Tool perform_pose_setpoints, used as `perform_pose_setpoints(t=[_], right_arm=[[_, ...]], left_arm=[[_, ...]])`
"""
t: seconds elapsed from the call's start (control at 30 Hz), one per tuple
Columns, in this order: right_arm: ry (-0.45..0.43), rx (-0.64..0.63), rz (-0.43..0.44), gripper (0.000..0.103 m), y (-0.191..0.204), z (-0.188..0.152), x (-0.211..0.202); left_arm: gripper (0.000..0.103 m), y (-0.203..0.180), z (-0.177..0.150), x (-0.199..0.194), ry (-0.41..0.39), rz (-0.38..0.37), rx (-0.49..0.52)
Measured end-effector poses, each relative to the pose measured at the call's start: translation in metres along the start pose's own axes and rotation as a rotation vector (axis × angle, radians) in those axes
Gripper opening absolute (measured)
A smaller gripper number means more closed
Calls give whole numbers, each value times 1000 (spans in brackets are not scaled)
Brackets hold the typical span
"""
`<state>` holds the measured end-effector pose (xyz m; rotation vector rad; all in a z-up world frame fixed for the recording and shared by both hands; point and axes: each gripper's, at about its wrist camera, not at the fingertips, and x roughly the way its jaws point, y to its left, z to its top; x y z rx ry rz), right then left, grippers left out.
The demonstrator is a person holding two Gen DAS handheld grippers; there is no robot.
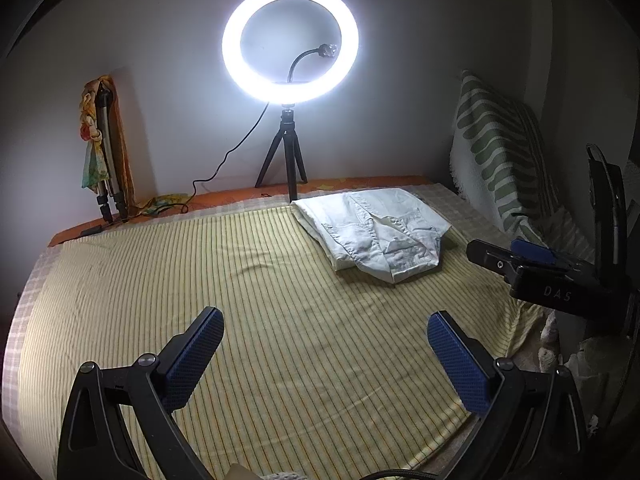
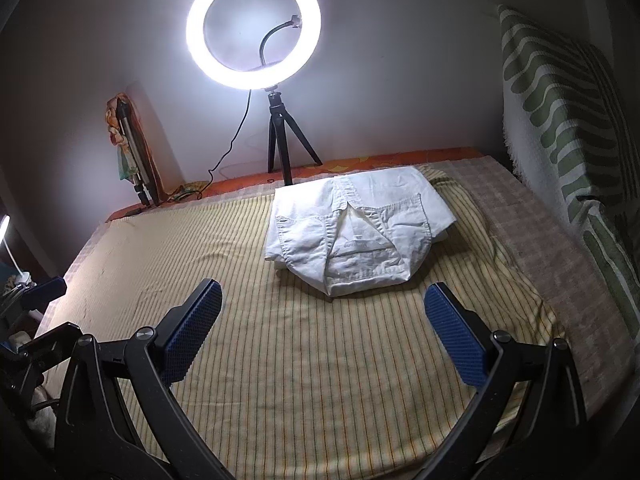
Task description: Fold small clothes
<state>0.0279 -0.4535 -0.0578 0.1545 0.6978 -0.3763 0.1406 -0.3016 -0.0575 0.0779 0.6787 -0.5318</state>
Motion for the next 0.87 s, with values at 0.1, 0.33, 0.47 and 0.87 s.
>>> perform_pose_setpoints(t=[0.1,0.33,0.47,0.87], right_arm=[[-1,-7,-6,103,0,0,0],[8,3,0,103,-1,-2,2],[11,8,2,103,-2,-4,1],[17,21,1,103,-6,-8,4]], left_arm=[[103,0,0,-2,-3,-4,-3],[103,-2,-1,-4,1,-10,-5],[103,-4,-2,-7,1,-21,-3],[103,-5,-2,-8,-7,-34,8]])
